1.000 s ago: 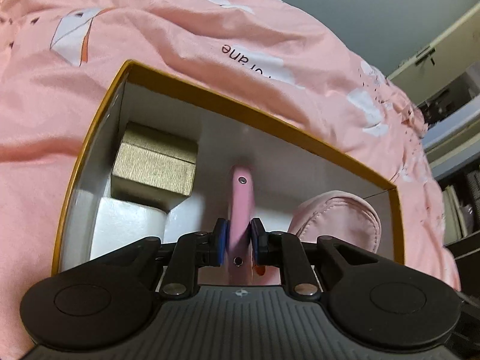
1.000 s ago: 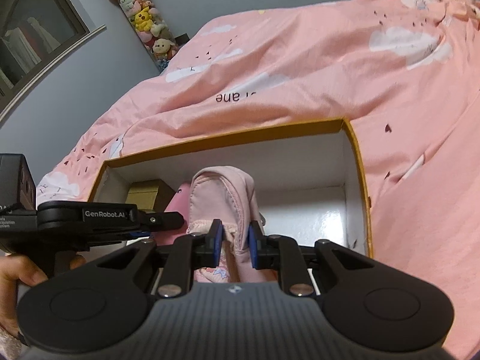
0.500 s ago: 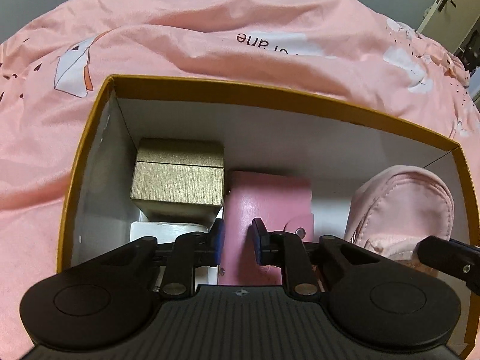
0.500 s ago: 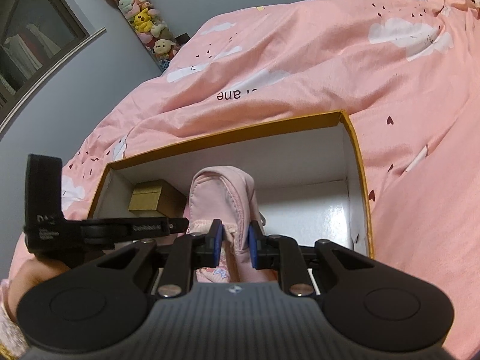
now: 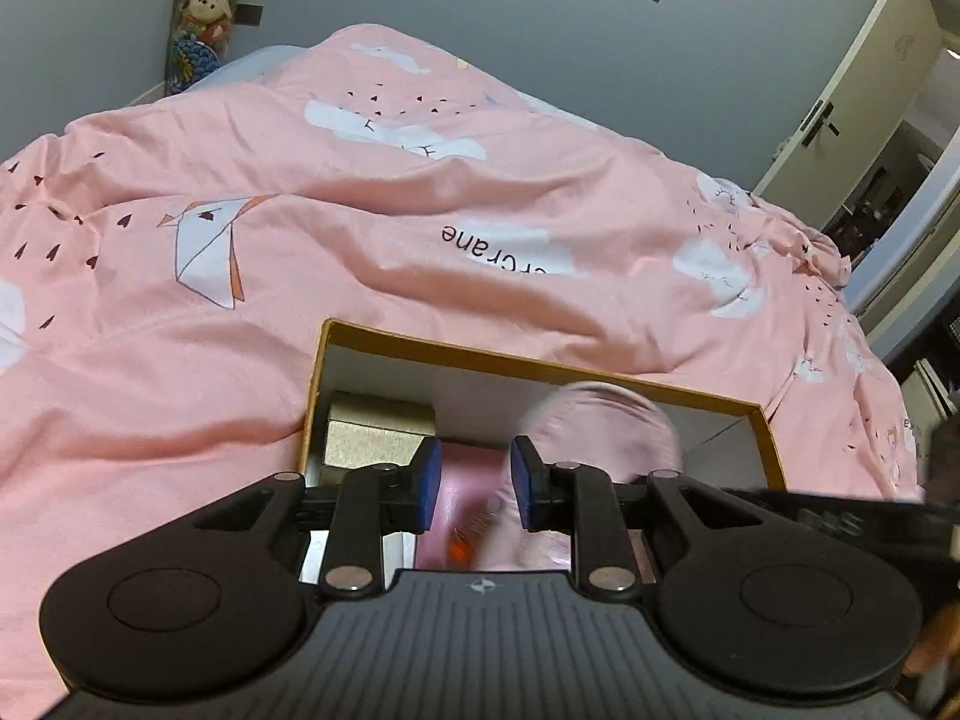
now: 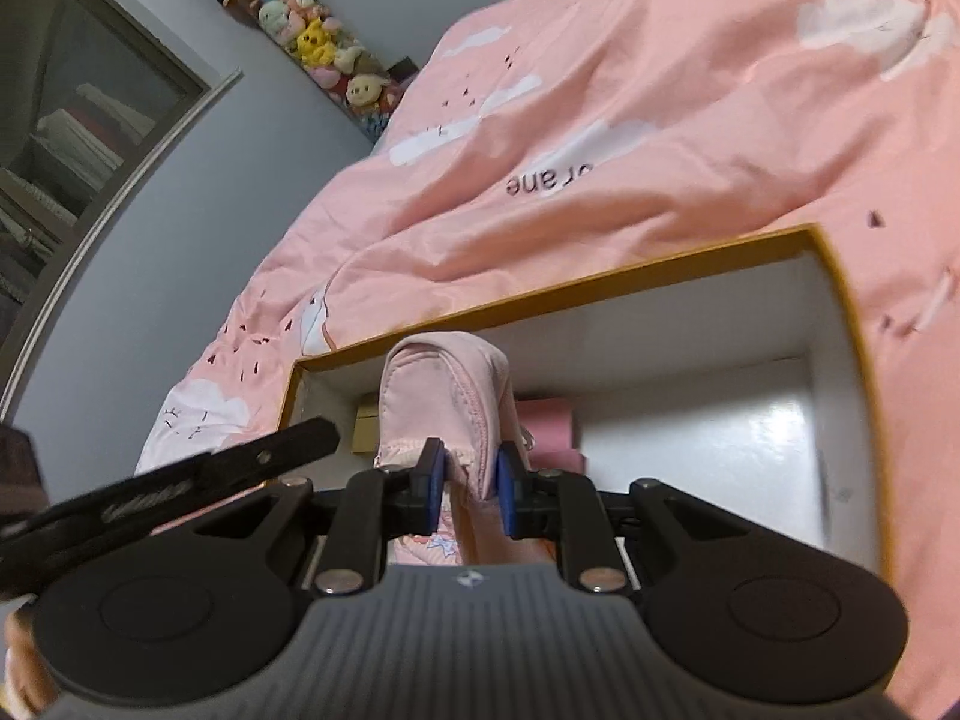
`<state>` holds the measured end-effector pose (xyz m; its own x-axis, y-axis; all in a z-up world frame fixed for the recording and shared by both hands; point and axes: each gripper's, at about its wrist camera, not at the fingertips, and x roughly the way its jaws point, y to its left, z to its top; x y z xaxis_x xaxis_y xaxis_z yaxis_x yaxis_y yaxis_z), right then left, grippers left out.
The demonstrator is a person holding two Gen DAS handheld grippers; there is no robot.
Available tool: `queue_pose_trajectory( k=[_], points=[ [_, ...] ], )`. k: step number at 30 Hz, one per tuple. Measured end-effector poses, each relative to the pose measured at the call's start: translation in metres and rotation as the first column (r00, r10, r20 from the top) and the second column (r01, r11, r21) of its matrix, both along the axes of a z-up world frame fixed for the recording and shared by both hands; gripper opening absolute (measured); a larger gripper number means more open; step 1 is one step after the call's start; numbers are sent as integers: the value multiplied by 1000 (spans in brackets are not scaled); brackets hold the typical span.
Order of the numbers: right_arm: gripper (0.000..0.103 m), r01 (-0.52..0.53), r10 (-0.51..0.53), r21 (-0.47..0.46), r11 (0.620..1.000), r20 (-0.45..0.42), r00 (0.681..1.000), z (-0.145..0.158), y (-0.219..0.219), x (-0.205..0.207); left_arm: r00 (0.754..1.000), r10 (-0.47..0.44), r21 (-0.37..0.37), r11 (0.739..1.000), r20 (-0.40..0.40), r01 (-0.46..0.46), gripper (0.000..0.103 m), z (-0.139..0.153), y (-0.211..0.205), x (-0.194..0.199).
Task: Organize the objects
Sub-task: 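Open the left gripper to drop the pink wallet in the box while right lowers the pouch, then lower the pink pouch bag into the box and open the right gripper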
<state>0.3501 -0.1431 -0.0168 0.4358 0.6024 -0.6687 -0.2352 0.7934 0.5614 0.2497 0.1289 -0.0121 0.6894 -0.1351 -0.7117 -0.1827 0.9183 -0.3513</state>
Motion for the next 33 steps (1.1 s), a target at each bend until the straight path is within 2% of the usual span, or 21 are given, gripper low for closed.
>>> queue_pose_trajectory(
  k=[6, 10, 17, 23, 29, 33],
  points=[
    [19, 2, -4, -19, 1000, -107, 994, -25, 16, 29, 999, -17, 12, 1000, -44, 17, 31, -16, 2, 5],
    [19, 12, -11, 4, 1000, -184, 983, -41, 18, 41, 999, -23, 10, 1000, -47, 24, 31, -22, 1, 1],
    [20, 54, -54, -7, 999, -231, 972, -62, 19, 50, 998, -35, 26, 999, -52, 37, 31, -27, 0, 0],
    [26, 31, -41, -61, 998, -173, 984, -59, 29, 47, 997, -66, 59, 996, -47, 69, 32, -27, -8, -1],
    [38, 12, -19, -94, 996, -81, 997, -37, 26, 36, 997, -71, 90, 993, -17, 73, 42, -16, -14, -8],
    [38, -5, 5, -118, 993, 1, 1000, -13, 22, 17, 997, -80, 131, 988, 16, 77, 45, 3, -22, -23]
  ],
)
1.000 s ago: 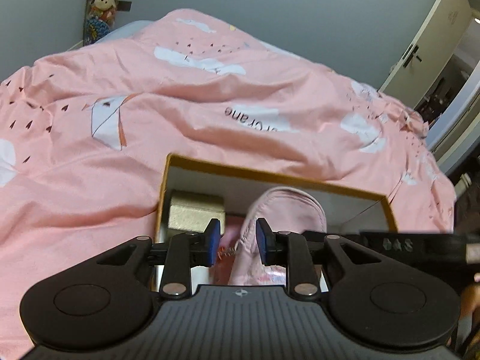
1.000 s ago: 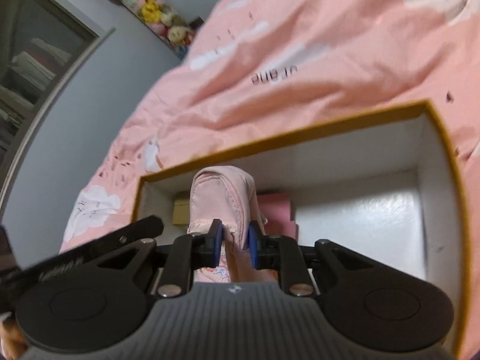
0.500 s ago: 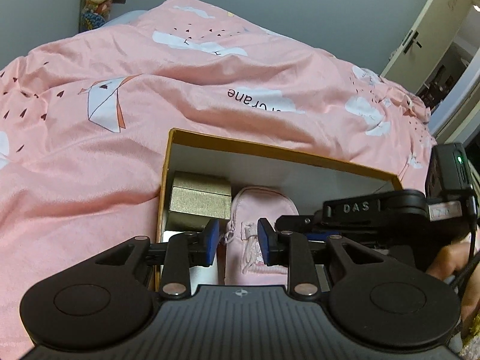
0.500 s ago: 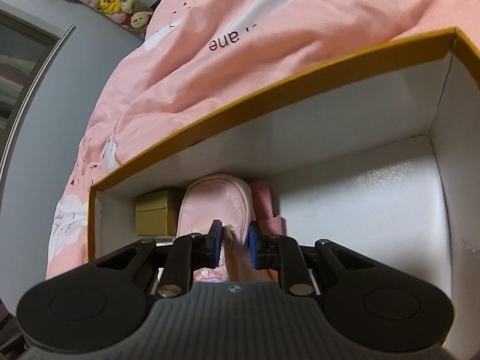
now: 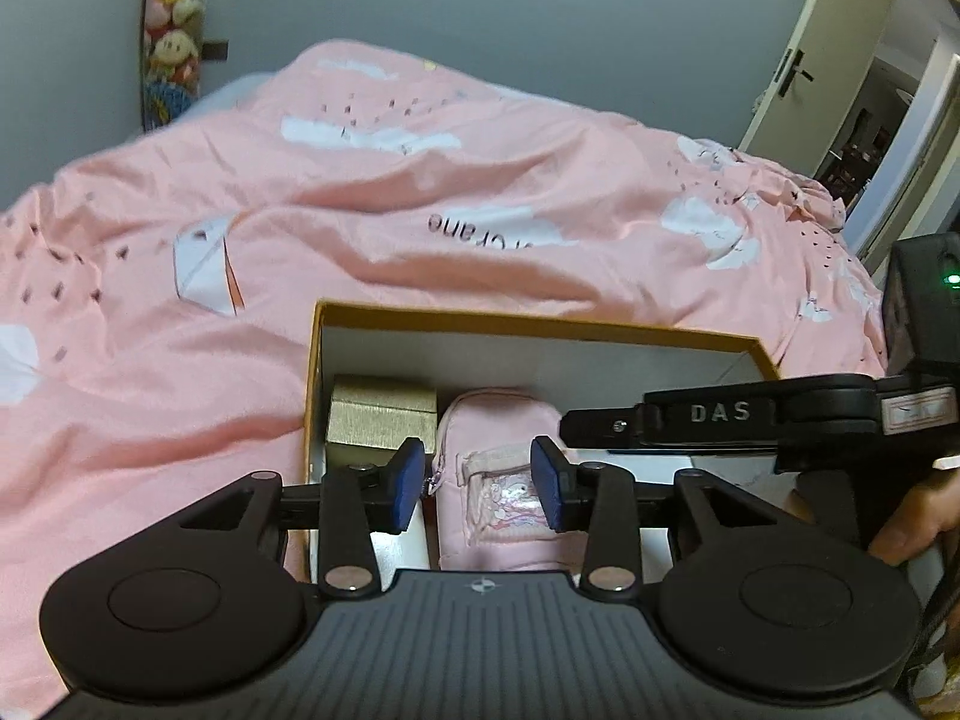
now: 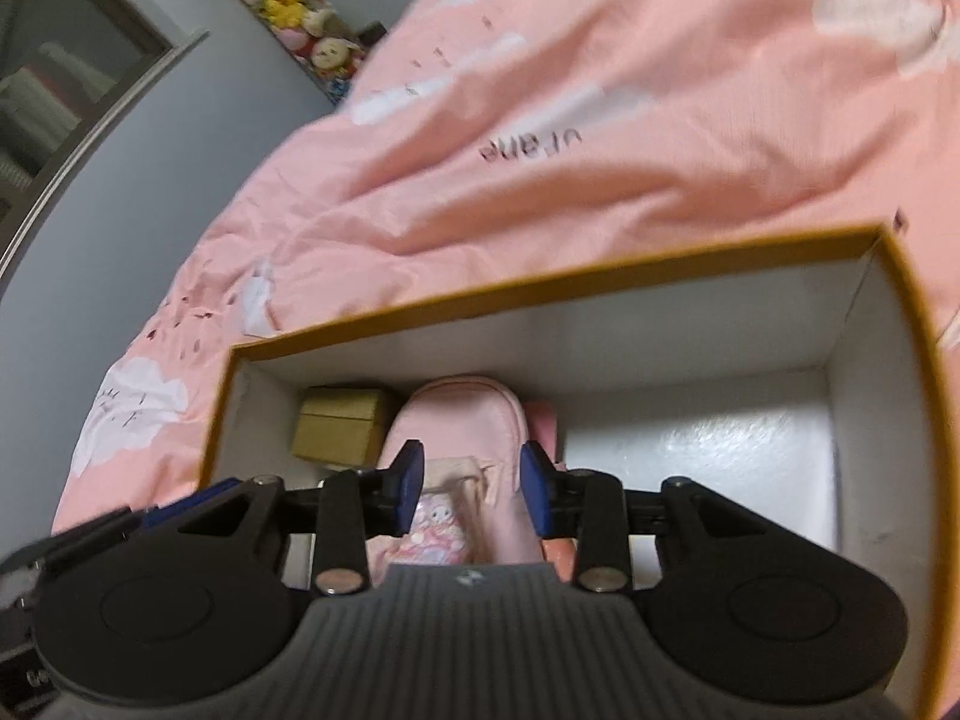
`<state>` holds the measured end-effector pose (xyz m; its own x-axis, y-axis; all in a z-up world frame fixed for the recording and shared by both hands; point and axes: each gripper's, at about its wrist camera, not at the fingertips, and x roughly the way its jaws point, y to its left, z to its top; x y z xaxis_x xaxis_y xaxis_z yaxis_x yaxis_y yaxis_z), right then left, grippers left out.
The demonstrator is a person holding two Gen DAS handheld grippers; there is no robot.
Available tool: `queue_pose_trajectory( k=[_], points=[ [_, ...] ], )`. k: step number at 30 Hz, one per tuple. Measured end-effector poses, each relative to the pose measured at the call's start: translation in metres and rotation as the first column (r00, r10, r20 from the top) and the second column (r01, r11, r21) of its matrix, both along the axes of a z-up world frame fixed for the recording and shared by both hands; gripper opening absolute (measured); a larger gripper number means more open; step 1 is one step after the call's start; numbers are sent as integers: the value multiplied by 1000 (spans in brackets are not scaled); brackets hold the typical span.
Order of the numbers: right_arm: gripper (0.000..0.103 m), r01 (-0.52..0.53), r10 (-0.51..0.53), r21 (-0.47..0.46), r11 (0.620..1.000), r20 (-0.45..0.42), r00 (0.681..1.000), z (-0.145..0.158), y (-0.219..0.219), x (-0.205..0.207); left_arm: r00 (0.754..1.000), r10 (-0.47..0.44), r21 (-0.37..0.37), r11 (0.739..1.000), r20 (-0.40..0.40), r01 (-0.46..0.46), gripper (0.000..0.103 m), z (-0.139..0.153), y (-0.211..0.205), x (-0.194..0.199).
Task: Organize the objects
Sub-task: 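Lower the pink pouch bag into the box and open the right gripper, then grasp the dark gray box with the left gripper while right grasps the anime card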
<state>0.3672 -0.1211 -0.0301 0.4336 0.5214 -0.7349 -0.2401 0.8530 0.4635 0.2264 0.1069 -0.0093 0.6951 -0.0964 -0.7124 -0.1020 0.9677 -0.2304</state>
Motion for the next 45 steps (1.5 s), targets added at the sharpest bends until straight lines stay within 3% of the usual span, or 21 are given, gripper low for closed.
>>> queue_pose_trajectory(
  k=[6, 11, 14, 16, 21, 25, 35, 41, 45],
  points=[
    [38, -49, 55, -35, 998, 193, 980, 46, -13, -66, 996, -31, 12, 999, 78, 30, 50, 34, -17, -47],
    [38, -93, 111, -79, 993, 267, 957, 59, -27, -134, 998, -46, -13, 999, 47, 47, 51, 35, -31, -90],
    [38, -105, 121, -75, 992, 252, 960, 52, -37, -166, 1000, -18, -97, 995, -24, 15, 52, 16, -29, -111],
    [38, -100, 121, -98, 990, 241, 963, 41, -39, -182, 997, 2, -139, 990, -82, -14, 58, -2, -27, -120],
    [38, -98, 125, -159, 982, 167, 978, 2, -39, -202, 979, 2, -179, 983, -203, -39, 73, -44, -27, -131],
    [38, -106, 141, -223, 969, 146, 979, -17, -34, -203, 955, 87, -208, 967, -283, -150, 74, -74, -16, -129],
    [39, -112, 141, -256, 960, 97, 985, -36, -30, -200, 929, 102, -302, 928, -355, -217, 78, -105, 1, -116],
    [40, -109, 129, -244, 963, 66, 989, -44, -33, -195, 921, 82, -381, 894, -380, -237, 86, -122, 8, -109],
    [40, -108, 116, -227, 968, 24, 993, -52, -35, -189, 919, 75, -423, 871, -387, -249, 82, -130, 10, -111]
  ],
)
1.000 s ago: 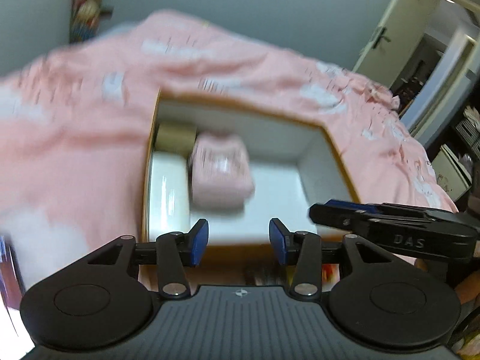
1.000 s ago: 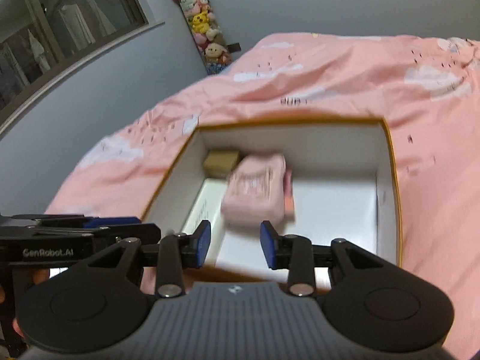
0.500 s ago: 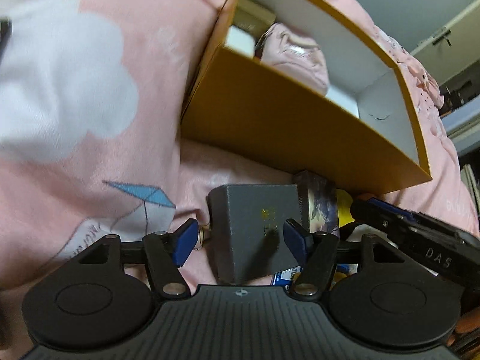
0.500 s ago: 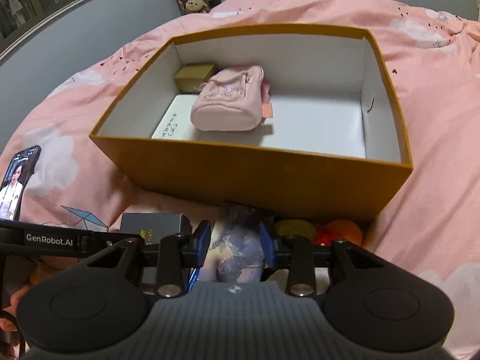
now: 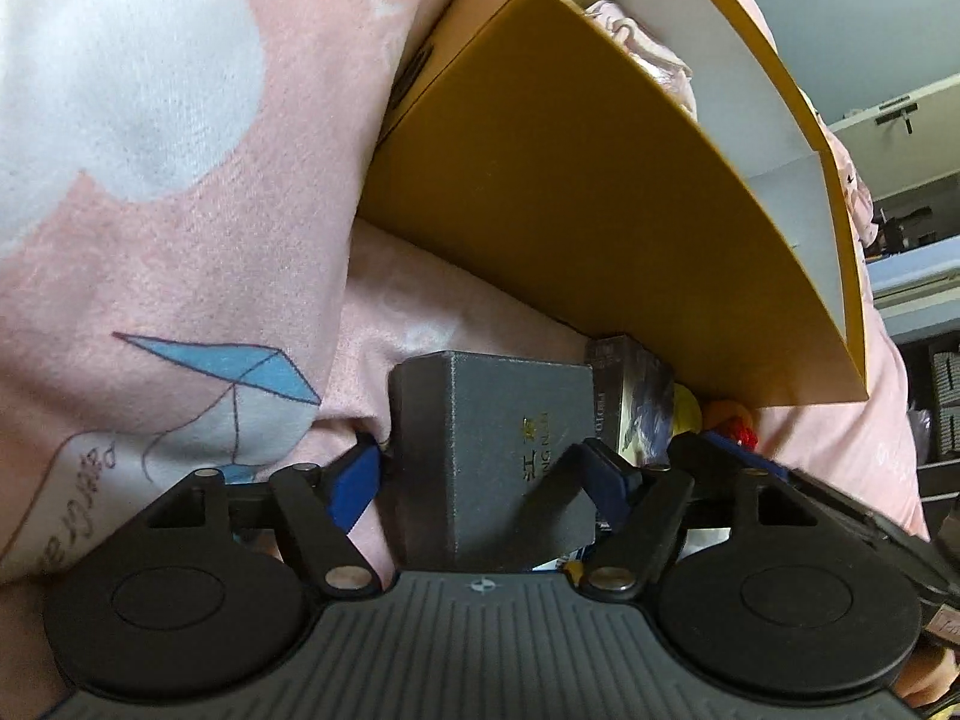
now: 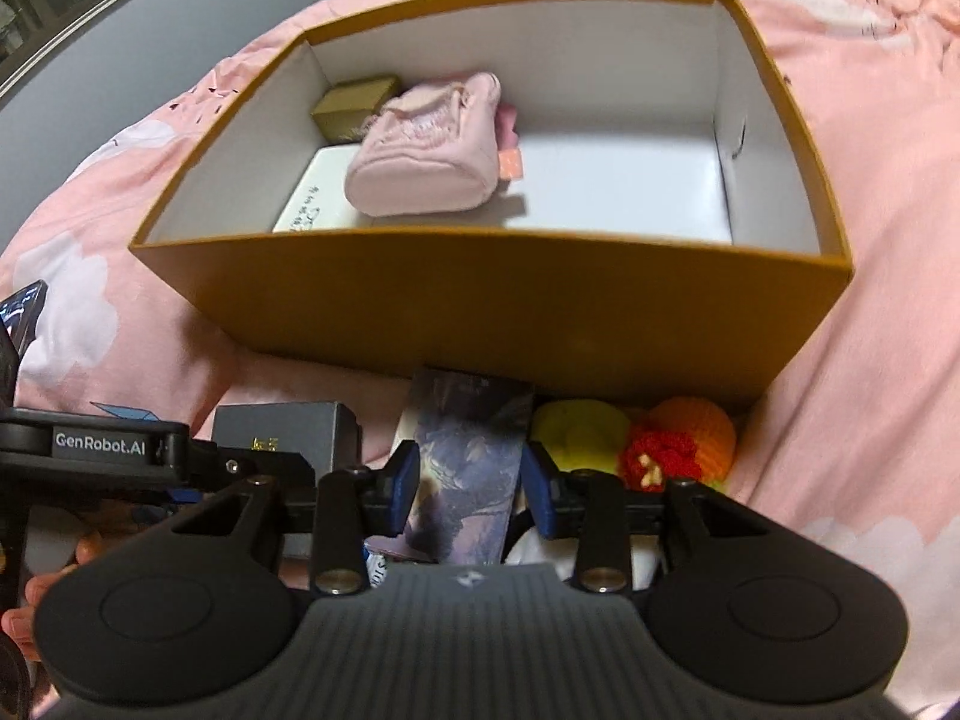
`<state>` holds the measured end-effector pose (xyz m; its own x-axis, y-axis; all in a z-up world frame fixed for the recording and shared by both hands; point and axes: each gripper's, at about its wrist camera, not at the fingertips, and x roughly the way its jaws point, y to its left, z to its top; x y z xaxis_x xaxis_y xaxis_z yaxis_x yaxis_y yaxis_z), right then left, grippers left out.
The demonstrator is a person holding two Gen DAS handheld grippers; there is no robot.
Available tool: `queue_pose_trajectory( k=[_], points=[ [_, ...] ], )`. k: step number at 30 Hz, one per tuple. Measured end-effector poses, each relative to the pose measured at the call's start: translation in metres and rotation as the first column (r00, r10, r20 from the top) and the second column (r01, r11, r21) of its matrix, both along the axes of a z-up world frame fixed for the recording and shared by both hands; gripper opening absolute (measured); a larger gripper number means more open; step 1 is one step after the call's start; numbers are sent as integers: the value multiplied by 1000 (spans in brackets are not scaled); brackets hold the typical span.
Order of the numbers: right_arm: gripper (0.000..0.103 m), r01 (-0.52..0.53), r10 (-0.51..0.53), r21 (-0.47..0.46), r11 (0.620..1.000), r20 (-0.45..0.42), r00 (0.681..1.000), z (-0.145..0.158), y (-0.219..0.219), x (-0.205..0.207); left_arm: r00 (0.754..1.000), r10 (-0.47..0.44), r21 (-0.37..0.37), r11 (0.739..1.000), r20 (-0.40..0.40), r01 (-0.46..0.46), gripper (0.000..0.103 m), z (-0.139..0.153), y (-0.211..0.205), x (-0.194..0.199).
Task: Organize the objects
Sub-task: 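Grasp the dark gray box with the left gripper while right grasps the anime card, then lift the gray box with left while right lifts the card, both over the box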
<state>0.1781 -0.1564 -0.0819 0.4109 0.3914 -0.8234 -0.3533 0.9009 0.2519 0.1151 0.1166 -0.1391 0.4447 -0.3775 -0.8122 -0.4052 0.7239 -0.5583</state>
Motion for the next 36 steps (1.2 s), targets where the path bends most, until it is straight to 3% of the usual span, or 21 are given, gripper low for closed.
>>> queue_pose_trajectory(
  k=[2, 6, 9, 17, 25, 36],
  points=[
    [40, 6, -6, 0, 1000, -12, 1000, -3, -1, 2, 1000, -2, -7, 1000, 3, 2, 81, 0, 1, 1],
    [42, 3, -3, 1, 1000, -27, 1000, -4, -1, 5, 1000, -16, 13, 1000, 16, 16, 67, 7, -9, -10],
    [48, -16, 16, 4, 1000, -43, 999, -4, 3, 7, 999, -29, 36, 999, 42, 27, 59, 16, -11, -14],
    [58, -37, 29, -64, 997, -130, 991, -11, 19, 26, 992, -83, 125, 990, 90, 72, 47, 38, -17, -25],
    [61, -28, 13, -80, 996, -183, 983, -19, 32, 35, 982, -87, 231, 972, 167, 46, 47, 67, -15, -33],
    [61, -39, 18, -112, 993, -180, 984, -24, 37, 32, 975, -77, 216, 976, 207, 32, 44, 77, -12, -40]
  ],
)
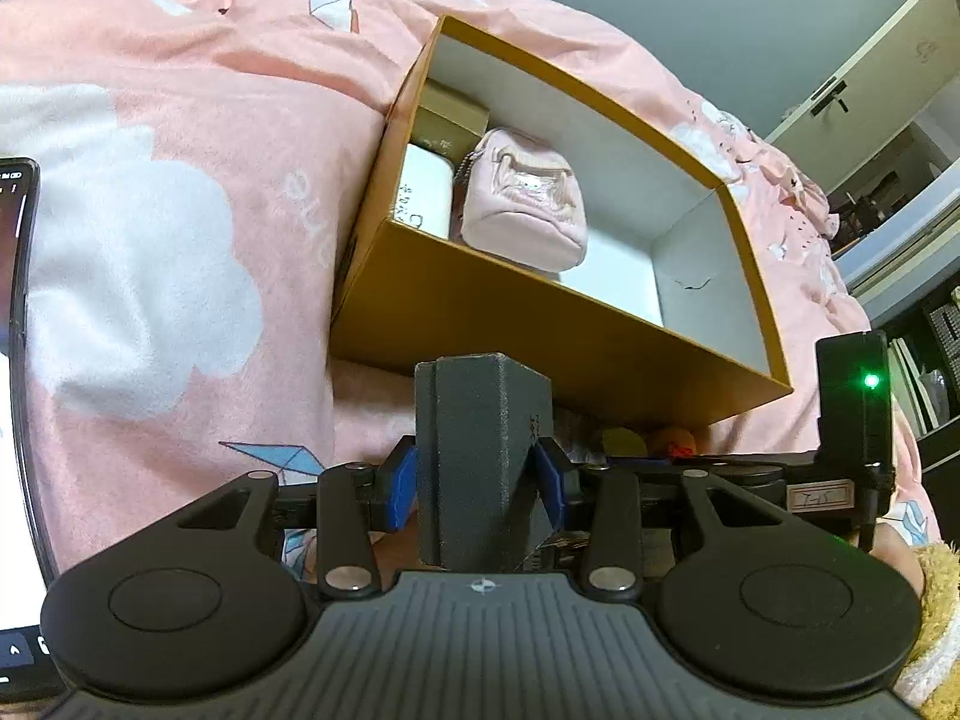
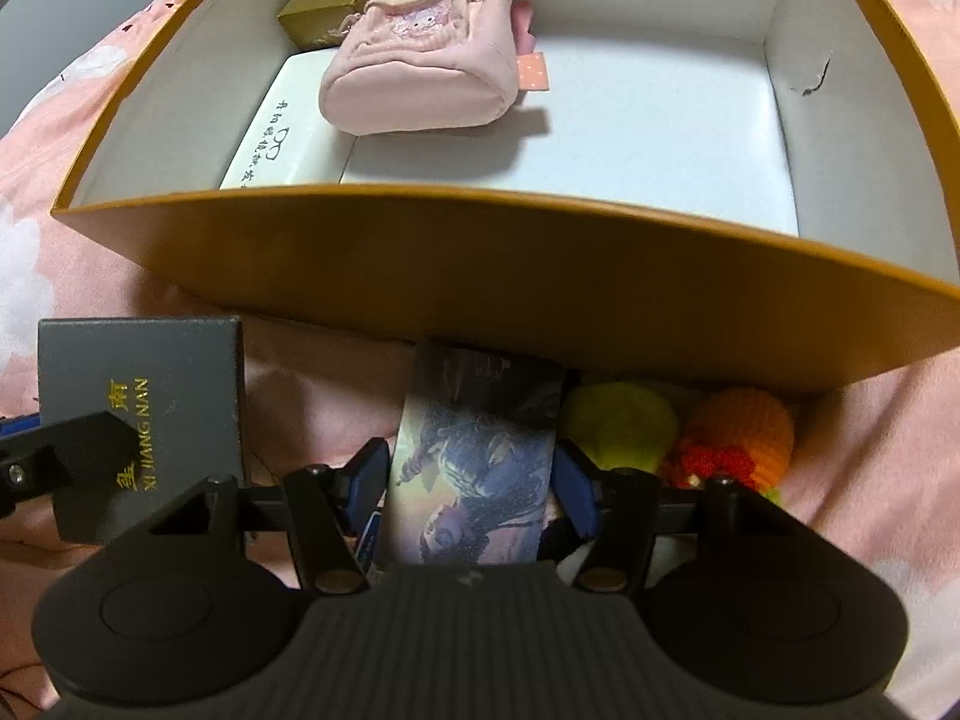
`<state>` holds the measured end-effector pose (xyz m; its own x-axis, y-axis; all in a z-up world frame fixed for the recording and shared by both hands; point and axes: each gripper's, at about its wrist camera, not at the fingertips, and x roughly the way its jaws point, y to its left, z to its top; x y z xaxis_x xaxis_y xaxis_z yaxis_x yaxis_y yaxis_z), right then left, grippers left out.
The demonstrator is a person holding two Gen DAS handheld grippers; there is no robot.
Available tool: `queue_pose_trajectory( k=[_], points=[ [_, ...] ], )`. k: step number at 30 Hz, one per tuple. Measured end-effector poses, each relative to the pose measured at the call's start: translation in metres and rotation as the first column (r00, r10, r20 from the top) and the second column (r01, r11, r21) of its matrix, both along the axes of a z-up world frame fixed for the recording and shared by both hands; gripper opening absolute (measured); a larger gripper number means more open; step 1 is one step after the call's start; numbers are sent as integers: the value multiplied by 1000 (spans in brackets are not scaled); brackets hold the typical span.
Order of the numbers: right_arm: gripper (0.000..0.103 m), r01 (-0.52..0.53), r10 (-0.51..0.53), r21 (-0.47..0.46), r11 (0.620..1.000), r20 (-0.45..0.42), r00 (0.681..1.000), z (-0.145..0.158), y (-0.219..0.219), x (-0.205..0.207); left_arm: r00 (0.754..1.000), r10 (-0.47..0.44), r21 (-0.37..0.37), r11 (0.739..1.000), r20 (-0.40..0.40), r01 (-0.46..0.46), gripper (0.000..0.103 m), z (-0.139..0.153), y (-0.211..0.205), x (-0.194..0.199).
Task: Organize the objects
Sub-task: 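Lift the gray box with left while right lifts the card, both over the box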
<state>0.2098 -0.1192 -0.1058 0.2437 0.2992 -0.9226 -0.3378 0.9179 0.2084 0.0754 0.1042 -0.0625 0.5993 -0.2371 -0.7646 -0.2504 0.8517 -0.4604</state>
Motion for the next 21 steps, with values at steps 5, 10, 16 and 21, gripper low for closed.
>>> queue_pose_trajectory(
  k=[5, 10, 16, 21],
  points=[
    [60, 9, -9, 32, 999, 10, 1000, 3, -3, -2, 1000, 2, -15, 1000, 15, -1, 44, 2, 0, -2],
    [60, -18, 14, 53, 998, 68, 998, 23, -5, -15, 998, -4, -18, 1000, 56, 5, 44, 12, -1, -7],
    [60, -88, 72, 95, 992, 163, 984, 65, -12, -36, 992, -27, -38, 999, 122, 32, 44, 31, -4, -12],
    [60, -99, 65, 143, 985, 226, 972, 98, -28, -46, 981, -30, -58, 997, 190, 42, 44, 51, -7, -11]
  ],
)
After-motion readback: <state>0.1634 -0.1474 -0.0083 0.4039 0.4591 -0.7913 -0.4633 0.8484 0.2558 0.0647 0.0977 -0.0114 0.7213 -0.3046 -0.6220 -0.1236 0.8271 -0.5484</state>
